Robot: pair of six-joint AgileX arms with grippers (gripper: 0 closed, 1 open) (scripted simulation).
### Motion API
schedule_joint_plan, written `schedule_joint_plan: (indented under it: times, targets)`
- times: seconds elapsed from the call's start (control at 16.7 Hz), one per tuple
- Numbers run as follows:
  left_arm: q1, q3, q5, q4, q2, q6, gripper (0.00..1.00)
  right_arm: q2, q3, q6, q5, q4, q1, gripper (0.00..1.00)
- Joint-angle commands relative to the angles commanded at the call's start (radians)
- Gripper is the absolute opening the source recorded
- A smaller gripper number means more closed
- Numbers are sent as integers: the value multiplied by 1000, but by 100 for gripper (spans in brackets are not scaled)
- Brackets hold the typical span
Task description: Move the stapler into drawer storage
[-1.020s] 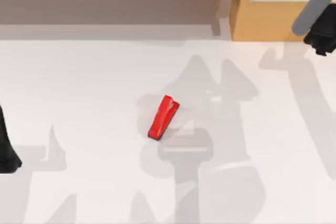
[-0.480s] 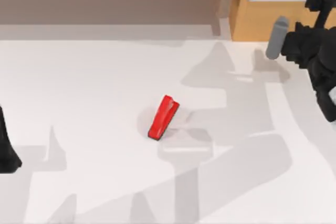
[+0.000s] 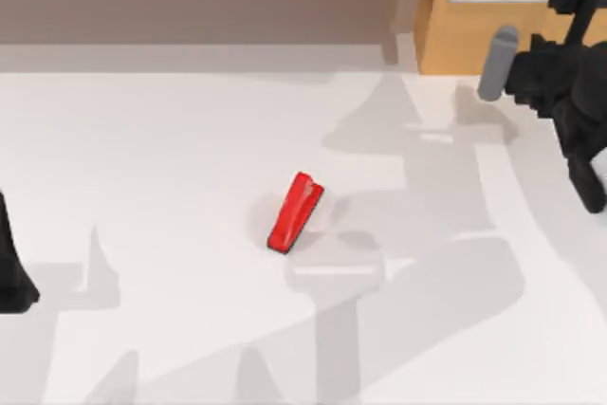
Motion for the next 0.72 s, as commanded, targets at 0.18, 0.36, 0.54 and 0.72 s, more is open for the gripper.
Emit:
schedule_joint_plan:
  times: [0.18, 0.36, 0.54, 0.72]
  targets:
    - [0, 0, 0, 0, 0, 0, 100, 29, 63, -1, -5, -34, -5, 100]
    - [0, 0, 0, 0, 0, 0, 100, 40, 88, -1, -7, -47, -7, 100]
    - [0, 0, 0, 0, 0, 0, 100, 40, 88, -1, -7, -47, -7, 92]
    - [0, 0, 0, 0, 0, 0, 100, 40, 88, -1, -7, -47, -7, 70]
